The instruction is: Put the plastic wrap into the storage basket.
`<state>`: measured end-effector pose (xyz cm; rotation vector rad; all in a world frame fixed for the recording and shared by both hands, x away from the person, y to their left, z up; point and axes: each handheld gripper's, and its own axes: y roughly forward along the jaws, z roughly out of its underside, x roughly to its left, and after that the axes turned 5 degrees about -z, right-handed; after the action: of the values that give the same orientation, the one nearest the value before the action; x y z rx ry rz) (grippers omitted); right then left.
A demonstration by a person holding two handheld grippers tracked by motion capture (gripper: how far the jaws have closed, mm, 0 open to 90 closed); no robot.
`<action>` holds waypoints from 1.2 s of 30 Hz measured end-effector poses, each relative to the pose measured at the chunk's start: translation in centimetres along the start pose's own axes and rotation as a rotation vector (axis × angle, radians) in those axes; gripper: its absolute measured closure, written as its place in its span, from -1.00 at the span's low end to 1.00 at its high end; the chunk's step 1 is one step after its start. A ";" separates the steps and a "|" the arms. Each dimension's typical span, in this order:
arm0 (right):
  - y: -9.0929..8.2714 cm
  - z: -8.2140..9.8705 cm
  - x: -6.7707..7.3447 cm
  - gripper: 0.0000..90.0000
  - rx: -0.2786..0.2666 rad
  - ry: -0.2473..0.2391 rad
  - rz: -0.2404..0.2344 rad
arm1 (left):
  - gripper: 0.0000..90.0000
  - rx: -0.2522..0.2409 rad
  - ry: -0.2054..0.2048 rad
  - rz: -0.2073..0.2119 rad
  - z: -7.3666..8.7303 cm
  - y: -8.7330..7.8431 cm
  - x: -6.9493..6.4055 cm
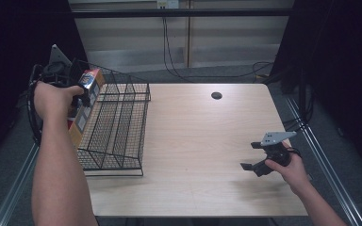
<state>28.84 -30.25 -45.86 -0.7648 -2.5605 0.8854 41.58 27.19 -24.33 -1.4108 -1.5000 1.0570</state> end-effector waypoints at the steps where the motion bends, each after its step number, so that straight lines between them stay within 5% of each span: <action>1: 0.0 0.0 0.0 -0.93 -0.001 0.000 -0.004 | -0.03 -0.002 -0.021 0.000 0.0 0.2 0.0; 18: 0.2 0.0 0.1 -0.93 0.004 -0.006 -0.003 | -0.03 0.009 -0.020 -0.017 0.3 2.3 1.0; 19: 0.2 0.0 0.1 -0.93 0.005 -0.004 -0.005 | -0.03 0.007 -0.045 -0.014 0.3 2.4 0.9; 36: 0.1 0.0 0.1 -0.93 0.002 -0.011 0.003 | -0.04 0.016 -0.053 -0.027 0.0 4.1 0.5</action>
<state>28.79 -30.17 -45.92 -0.7659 -2.5683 0.8963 42.91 27.84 -28.20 -1.3574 -1.5406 1.0957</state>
